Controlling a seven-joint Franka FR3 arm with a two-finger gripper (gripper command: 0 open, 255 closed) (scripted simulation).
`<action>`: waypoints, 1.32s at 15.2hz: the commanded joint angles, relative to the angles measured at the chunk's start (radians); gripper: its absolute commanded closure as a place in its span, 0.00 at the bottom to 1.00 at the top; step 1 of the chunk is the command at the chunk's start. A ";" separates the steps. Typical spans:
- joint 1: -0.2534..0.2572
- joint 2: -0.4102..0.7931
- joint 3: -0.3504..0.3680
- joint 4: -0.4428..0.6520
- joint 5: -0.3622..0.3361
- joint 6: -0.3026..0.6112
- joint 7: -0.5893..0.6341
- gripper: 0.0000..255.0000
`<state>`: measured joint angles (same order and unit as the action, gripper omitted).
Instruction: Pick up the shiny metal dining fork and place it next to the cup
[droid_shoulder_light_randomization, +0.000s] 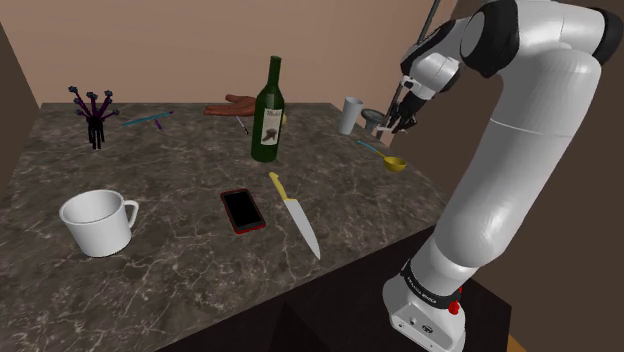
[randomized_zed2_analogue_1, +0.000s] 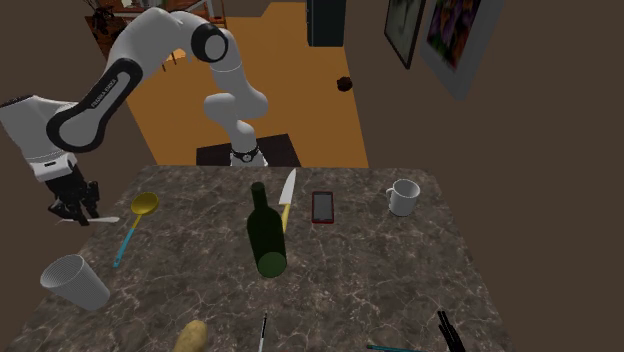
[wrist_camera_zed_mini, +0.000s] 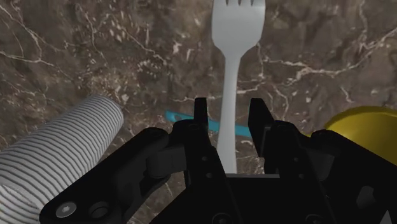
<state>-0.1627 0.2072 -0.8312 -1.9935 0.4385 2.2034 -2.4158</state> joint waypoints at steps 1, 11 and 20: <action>-0.007 0.018 0.007 -0.010 0.022 0.020 -0.018 1.00; -0.046 0.106 0.054 -0.051 0.134 0.107 -0.107 1.00; -0.058 0.130 0.069 -0.057 0.164 0.127 -0.130 1.00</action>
<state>-0.2183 0.3308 -0.7637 -2.0471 0.6015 2.3317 -2.5447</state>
